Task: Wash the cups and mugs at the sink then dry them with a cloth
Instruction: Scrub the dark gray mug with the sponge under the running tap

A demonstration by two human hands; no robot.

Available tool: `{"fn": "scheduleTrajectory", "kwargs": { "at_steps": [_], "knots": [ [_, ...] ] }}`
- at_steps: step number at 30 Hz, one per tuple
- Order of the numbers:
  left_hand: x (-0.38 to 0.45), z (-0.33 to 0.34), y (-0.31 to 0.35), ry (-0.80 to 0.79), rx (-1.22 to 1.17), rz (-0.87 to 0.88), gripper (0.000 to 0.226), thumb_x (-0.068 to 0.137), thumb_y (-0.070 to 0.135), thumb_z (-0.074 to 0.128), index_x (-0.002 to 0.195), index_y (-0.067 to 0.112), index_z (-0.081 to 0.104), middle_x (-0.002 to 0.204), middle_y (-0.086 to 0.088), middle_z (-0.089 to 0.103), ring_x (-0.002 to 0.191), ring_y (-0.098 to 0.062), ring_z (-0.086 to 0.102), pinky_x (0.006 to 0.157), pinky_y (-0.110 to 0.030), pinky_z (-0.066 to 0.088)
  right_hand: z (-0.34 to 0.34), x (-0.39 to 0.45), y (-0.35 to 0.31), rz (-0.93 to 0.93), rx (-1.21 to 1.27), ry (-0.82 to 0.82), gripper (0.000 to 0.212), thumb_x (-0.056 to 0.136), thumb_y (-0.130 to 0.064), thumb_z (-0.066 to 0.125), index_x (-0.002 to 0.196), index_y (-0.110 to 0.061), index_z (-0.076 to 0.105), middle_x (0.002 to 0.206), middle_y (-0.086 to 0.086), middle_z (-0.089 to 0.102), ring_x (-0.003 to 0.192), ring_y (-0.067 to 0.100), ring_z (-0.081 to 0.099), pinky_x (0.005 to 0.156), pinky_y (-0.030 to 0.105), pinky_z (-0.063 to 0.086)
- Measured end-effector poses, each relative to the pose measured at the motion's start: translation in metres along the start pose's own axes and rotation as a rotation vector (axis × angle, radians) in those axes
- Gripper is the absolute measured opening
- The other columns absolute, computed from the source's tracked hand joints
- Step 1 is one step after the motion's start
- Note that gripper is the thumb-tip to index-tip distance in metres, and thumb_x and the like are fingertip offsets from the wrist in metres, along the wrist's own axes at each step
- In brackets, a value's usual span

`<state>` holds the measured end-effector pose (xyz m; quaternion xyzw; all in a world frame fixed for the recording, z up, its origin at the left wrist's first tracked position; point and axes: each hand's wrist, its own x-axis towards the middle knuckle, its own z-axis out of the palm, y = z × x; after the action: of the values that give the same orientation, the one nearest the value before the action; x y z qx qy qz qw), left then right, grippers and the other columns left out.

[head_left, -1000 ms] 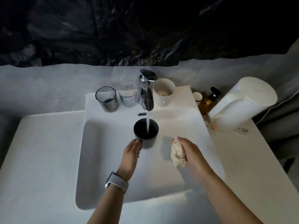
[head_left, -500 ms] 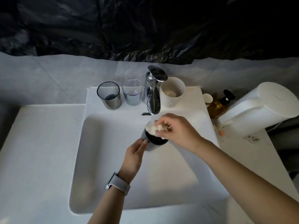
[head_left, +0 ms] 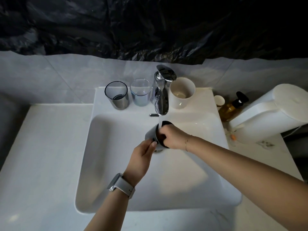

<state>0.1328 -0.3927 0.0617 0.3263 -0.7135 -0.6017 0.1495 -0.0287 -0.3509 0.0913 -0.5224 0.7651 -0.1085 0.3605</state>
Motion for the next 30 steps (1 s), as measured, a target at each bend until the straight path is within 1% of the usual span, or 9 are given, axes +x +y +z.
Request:
{"fn": "scheduleTrajectory", "kwargs": {
  "at_steps": [4,6,10,12,14,19,21,25,30],
  "knots": [
    [0.011,-0.005,0.003,-0.028,0.025,0.015,0.04,0.102,0.013,0.047,0.065,0.024,0.038,0.057,0.019,0.04,0.059,-0.003,0.033,0.057,-0.017,0.027,-0.014,-0.01,-0.015,-0.081,-0.296,-0.086,0.03,0.082,-0.02,0.033,0.055,-0.01,0.024,0.059,0.001,0.025,0.077,0.022,0.037,0.069,0.026,0.022],
    [0.016,-0.007,0.004,-0.041,0.032,0.016,0.04,0.102,0.013,0.048,0.065,0.022,0.035,0.056,0.017,0.039,0.059,-0.004,0.031,0.056,-0.018,0.026,-0.017,-0.006,-0.015,-0.047,-0.309,-0.098,0.029,0.086,-0.016,0.035,0.058,-0.01,0.03,0.061,-0.002,0.028,0.078,0.023,0.041,0.064,0.025,0.025],
    [0.015,-0.006,0.001,-0.071,0.027,-0.005,0.039,0.102,0.014,0.048,0.066,0.021,0.036,0.056,0.017,0.04,0.059,-0.004,0.031,0.057,-0.018,0.026,-0.009,-0.002,-0.003,0.299,0.362,-0.031,0.03,0.083,0.004,0.046,0.065,-0.02,0.046,0.064,0.0,0.046,0.062,0.017,0.048,0.052,0.022,0.034],
    [0.014,-0.006,0.0,-0.064,0.045,0.008,0.039,0.102,0.014,0.048,0.065,0.023,0.039,0.058,0.018,0.043,0.059,-0.003,0.034,0.058,-0.018,0.028,-0.001,0.0,-0.007,0.436,0.893,0.089,0.03,0.086,0.01,0.042,0.068,-0.013,0.05,0.057,0.005,0.046,0.052,0.015,0.046,0.054,0.022,0.036],
    [0.015,-0.007,0.003,-0.062,0.07,0.029,0.037,0.101,0.014,0.049,0.066,0.022,0.042,0.061,0.015,0.044,0.061,-0.003,0.036,0.06,-0.017,0.03,0.002,0.003,-0.01,0.471,1.11,0.211,0.03,0.086,0.014,0.042,0.07,-0.008,0.053,0.052,0.005,0.05,0.049,0.013,0.05,0.056,0.022,0.04],
    [0.026,-0.022,0.01,-0.033,0.031,0.028,0.035,0.102,0.011,0.047,0.068,0.016,0.04,0.067,0.005,0.036,0.06,-0.002,0.032,0.058,-0.018,0.029,-0.012,-0.007,-0.014,-0.009,0.043,0.119,0.034,0.076,0.005,0.048,0.055,-0.019,0.036,0.06,-0.002,0.037,0.067,0.019,0.039,0.053,0.023,0.028],
    [0.027,-0.025,0.006,-0.059,0.064,0.038,0.034,0.102,0.017,0.048,0.069,0.015,0.041,0.067,0.004,0.037,0.062,-0.005,0.033,0.06,-0.021,0.03,-0.019,-0.016,-0.007,-0.145,-0.1,0.039,0.023,0.079,0.002,0.048,0.065,-0.016,0.05,0.073,0.001,0.047,0.072,0.02,0.045,0.062,0.029,0.035],
    [0.024,-0.025,0.003,-0.048,0.238,0.154,0.028,0.1,0.024,0.05,0.071,0.027,0.049,0.069,0.01,0.047,0.066,-0.001,0.045,0.063,-0.014,0.034,-0.035,-0.044,0.015,-0.216,0.028,0.008,0.029,0.084,0.0,0.053,0.105,-0.015,0.065,0.102,-0.006,0.054,0.089,0.011,0.052,0.08,0.023,0.041],
    [0.027,-0.042,0.001,-0.027,0.728,0.49,0.04,0.098,0.039,0.037,0.085,0.01,0.061,0.082,-0.001,0.059,0.071,-0.025,0.048,0.066,-0.03,0.037,-0.023,-0.07,0.048,0.103,0.641,0.23,0.029,0.075,-0.021,0.041,0.094,-0.017,0.063,0.093,0.002,0.058,0.082,0.01,0.052,0.07,0.026,0.042]
  ]
}}
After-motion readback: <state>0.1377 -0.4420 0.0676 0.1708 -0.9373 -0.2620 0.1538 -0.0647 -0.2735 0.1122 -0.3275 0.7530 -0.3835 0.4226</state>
